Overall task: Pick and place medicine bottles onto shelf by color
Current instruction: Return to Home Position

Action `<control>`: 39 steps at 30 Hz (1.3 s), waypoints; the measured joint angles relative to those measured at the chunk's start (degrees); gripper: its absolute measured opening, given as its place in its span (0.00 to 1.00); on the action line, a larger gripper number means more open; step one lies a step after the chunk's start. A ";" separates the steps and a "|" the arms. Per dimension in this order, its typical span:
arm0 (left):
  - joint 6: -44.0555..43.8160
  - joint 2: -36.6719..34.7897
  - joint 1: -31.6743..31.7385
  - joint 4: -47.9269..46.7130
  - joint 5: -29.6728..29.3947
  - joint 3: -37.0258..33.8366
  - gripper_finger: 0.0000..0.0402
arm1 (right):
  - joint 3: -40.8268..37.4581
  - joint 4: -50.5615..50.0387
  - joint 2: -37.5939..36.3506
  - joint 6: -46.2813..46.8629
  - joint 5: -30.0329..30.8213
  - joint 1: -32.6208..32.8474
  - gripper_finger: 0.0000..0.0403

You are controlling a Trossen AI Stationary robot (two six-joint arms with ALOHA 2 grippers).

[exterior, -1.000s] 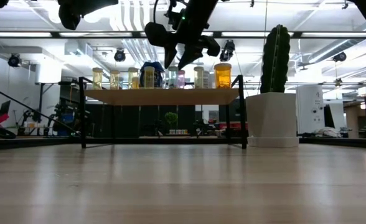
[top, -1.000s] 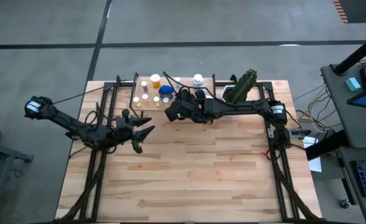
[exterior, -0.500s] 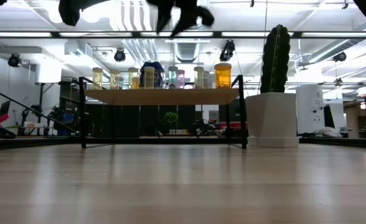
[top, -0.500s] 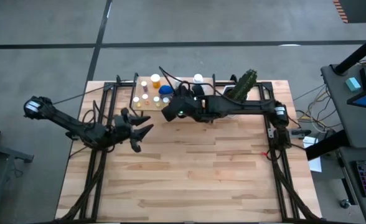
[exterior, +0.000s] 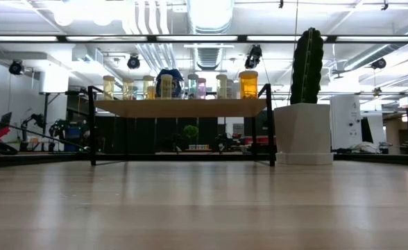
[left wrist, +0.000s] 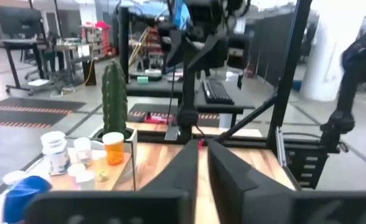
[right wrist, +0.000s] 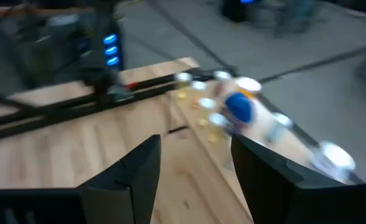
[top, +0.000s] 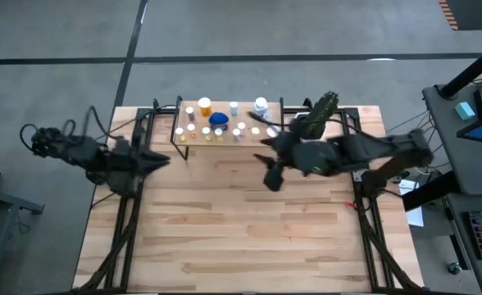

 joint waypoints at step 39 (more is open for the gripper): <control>1.94 -26.45 0.04 5.43 -23.40 -31.84 0.00 | -59.59 40.51 -49.38 -29.00 -13.22 5.92 0.46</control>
